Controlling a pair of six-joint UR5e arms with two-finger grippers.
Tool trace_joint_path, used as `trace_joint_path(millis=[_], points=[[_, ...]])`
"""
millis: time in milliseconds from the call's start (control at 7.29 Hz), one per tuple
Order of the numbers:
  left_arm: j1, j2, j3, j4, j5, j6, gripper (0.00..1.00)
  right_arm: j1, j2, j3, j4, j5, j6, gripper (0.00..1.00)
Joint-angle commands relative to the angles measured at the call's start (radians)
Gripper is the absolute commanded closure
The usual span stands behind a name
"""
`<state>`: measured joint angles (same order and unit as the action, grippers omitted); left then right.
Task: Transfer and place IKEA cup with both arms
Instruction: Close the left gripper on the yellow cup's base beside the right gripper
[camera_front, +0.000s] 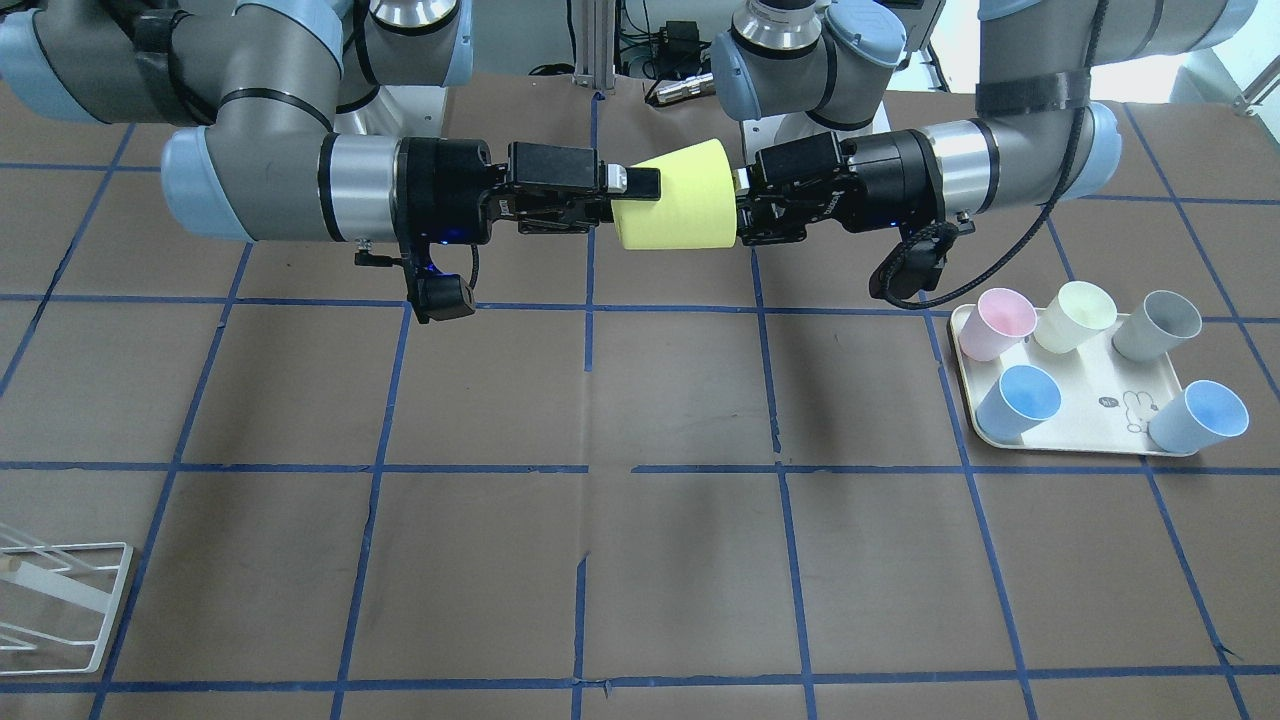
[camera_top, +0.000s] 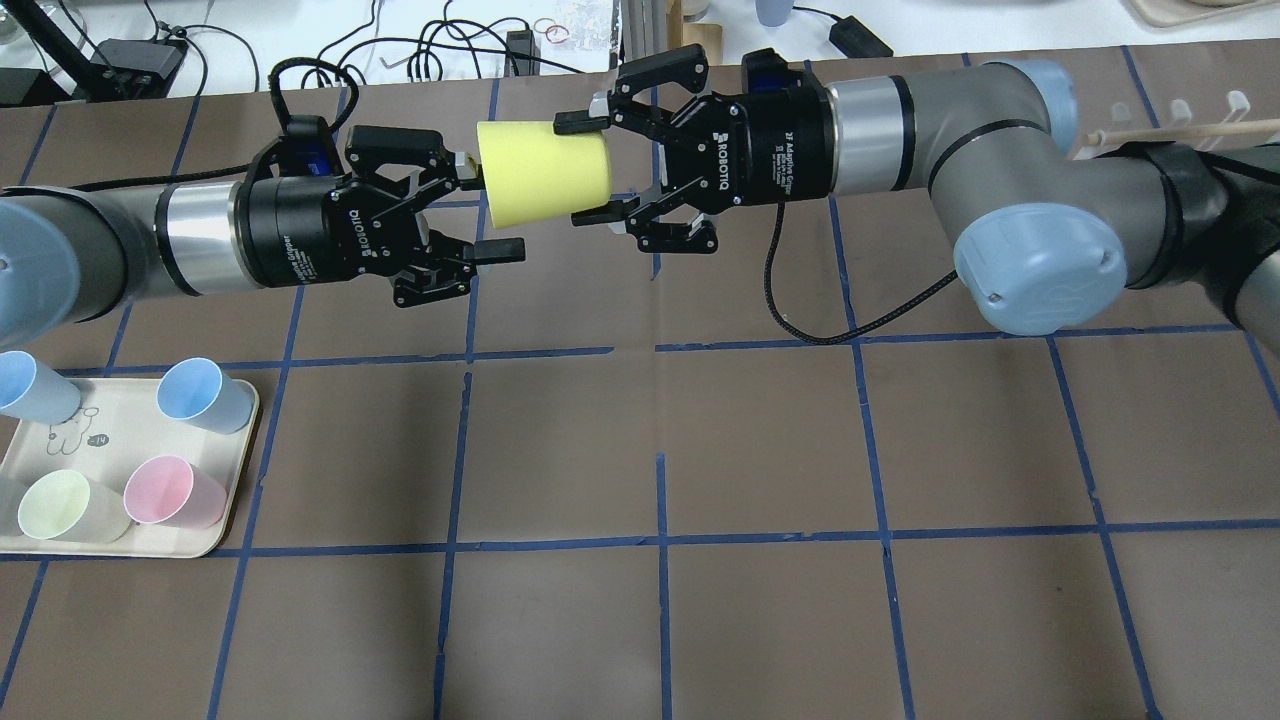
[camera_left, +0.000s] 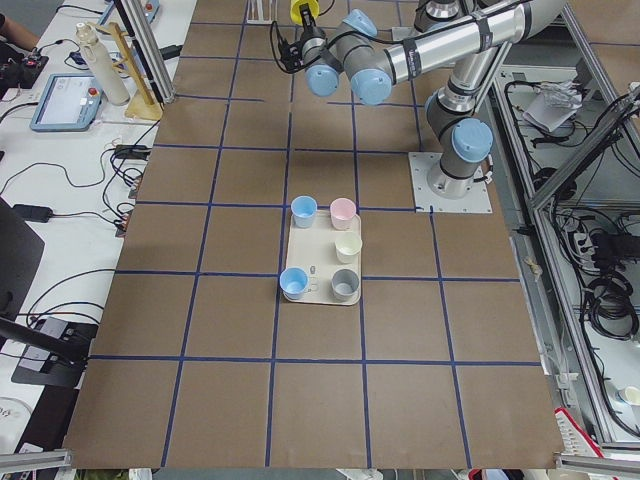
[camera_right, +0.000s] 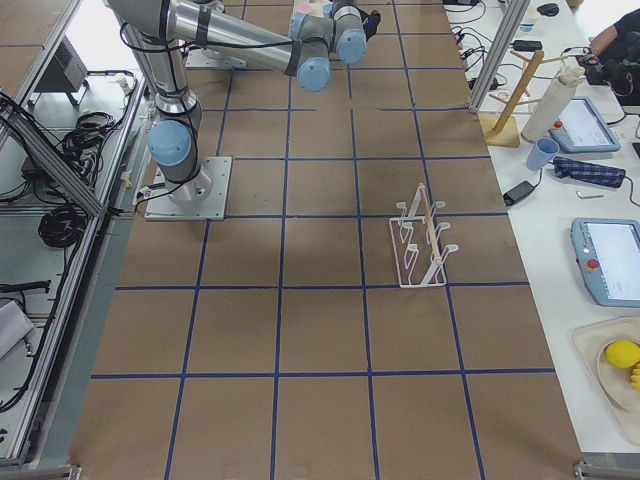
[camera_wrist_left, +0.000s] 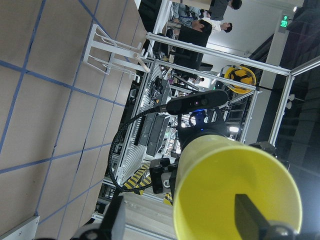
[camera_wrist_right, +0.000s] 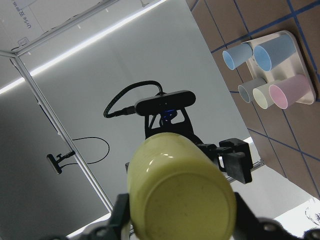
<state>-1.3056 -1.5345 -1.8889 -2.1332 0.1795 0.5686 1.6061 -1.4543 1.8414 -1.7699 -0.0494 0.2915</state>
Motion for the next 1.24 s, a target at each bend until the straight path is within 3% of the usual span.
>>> trace_joint_path(millis=[0, 412, 686, 961, 1098], points=[[0.0, -0.007, -0.002, 0.007, 0.0, 0.002, 0.47, 0.002, 0.0, -0.001, 0.0, -0.003, 0.009, 1.0], [-0.003, -0.004, 0.001, 0.007, -0.002, 0.002, 1.0, 0.009, 0.002, -0.001, 0.001, -0.004, 0.014, 1.0], [-0.001, -0.001, 0.007, 0.007, -0.002, -0.001, 1.0, 0.011, 0.005, -0.002, 0.0, -0.007, 0.04, 1.0], [0.003, 0.007, 0.011, 0.006, 0.008, -0.003, 1.0, 0.011, 0.008, -0.01, -0.002, 0.0, 0.047, 0.09], [0.003, 0.007, 0.014, 0.007, 0.008, -0.003, 1.0, 0.003, 0.009, -0.011, -0.006, 0.002, 0.066, 0.0]])
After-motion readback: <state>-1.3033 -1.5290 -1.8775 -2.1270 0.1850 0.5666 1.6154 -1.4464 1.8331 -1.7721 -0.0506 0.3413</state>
